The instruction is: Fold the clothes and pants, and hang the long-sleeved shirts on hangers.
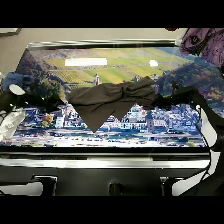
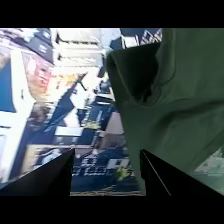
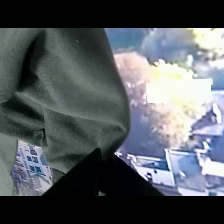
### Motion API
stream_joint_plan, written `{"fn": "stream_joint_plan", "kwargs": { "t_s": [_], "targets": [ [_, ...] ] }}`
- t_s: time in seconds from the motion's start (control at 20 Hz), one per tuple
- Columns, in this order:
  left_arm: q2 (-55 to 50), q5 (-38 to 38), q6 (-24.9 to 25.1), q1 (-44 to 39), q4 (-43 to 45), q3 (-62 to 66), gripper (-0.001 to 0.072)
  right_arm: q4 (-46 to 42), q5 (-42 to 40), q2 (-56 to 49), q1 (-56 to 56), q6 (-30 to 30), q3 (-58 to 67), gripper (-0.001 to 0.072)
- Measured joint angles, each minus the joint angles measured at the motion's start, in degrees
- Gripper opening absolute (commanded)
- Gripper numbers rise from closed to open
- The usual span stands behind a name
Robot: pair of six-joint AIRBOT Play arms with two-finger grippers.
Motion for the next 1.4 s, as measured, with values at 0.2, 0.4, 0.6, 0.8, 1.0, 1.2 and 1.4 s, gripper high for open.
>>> {"fn": "stream_joint_plan", "kwargs": {
  "t_s": [0.2,0.4,0.6,0.8,1.0,1.2,1.4],
  "targets": [
    [0.0,8.4,4.5,-3.9,-8.6,-9.0,0.0474,-0.1,-1.8,3.3,0.2,0.0,0.0,0.0037],
    [-0.9,14.3,6.2,-8.4,-11.7,-12.7,0.0474,0.1,-3.2,6.1,0.2,0.0,0.0,0.0037],
    [-3.2,18.8,6.7,-10.7,-14.3,-13.6,0.0077,0.2,-4.8,8.8,0.2,0.5,0.0,0.0037],
    [-3.1,20.3,9.9,-11.2,-15.7,-9.6,0.0015,0.5,-5.8,13.1,0.2,0.9,0.8,0.0036],
    [1.2,19.4,11.8,-9.4,-13.9,5.1,0.0014,-0.1,-4.7,18.7,0.2,-0.2,10.0,0.0036],
    [6.8,15.0,10.3,-5.2,-7.9,26.4,0.0014,-3.9,-5.6,25.1,0.2,3.1,26.4,0.0037],
    [14.8,5.5,5.0,-1.2,1.3,42.2,0.0014,-9.2,-10.2,35.7,0.2,7.0,36.9,0.0037]
  ]
}}
